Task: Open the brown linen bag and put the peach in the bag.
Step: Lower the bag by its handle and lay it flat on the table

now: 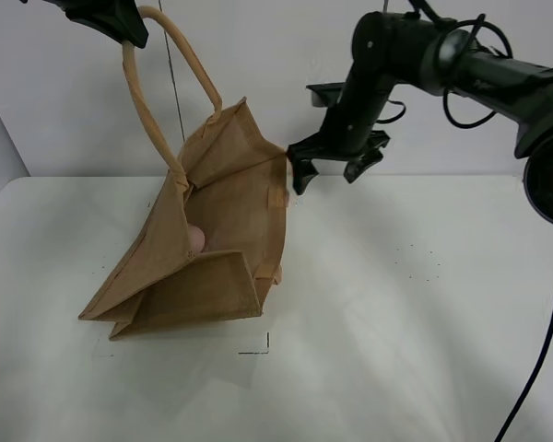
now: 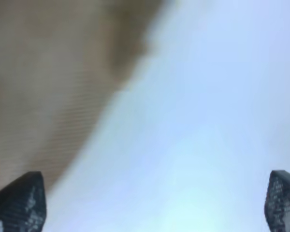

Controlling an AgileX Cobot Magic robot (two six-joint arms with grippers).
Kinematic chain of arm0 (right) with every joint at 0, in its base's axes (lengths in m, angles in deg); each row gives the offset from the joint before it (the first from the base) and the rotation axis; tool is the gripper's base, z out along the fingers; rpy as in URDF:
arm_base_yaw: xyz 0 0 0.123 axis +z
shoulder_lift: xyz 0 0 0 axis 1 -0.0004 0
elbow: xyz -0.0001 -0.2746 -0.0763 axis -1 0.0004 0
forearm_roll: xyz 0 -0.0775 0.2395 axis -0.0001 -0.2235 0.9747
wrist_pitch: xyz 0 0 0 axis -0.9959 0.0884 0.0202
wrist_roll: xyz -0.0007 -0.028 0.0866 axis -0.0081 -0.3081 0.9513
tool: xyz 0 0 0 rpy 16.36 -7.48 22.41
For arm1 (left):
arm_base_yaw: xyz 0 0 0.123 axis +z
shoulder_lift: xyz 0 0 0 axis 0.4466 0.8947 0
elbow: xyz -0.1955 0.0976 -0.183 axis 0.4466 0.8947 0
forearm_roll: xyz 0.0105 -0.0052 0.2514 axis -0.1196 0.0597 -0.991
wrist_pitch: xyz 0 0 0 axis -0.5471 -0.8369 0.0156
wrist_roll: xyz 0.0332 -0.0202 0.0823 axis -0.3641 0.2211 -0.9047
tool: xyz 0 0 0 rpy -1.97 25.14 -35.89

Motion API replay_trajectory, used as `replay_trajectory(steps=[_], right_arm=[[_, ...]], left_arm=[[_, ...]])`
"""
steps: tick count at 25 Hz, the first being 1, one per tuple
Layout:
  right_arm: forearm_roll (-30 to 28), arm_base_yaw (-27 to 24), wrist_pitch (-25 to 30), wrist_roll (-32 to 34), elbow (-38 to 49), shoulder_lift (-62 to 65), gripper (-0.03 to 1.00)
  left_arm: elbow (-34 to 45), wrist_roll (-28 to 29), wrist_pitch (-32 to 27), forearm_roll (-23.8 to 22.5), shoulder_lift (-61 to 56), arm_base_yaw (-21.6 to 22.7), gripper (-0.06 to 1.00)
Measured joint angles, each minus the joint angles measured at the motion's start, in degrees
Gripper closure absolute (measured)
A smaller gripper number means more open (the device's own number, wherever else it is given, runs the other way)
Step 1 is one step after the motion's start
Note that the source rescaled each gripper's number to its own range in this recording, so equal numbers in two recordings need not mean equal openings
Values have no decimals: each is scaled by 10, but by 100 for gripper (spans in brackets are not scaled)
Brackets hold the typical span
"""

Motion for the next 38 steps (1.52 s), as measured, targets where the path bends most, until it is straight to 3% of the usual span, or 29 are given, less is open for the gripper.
replay_trajectory(steps=[6, 11, 20, 26, 38], right_arm=[[-11, -118, 2, 3, 0, 0, -3], [-11, -183, 2, 4, 0, 0, -3], [-21, -211, 1, 7, 36, 35, -3], [-22, -211, 1, 8, 212, 177, -3], [-38, -211, 3, 8, 650, 573, -3]], left_arm=[[0, 0, 0, 0, 0, 0, 94], [0, 0, 0, 0, 0, 0, 94], [0, -1, 0, 0, 0, 0, 94], [0, -2, 0, 1, 0, 0, 94], [0, -2, 0, 1, 0, 0, 94]])
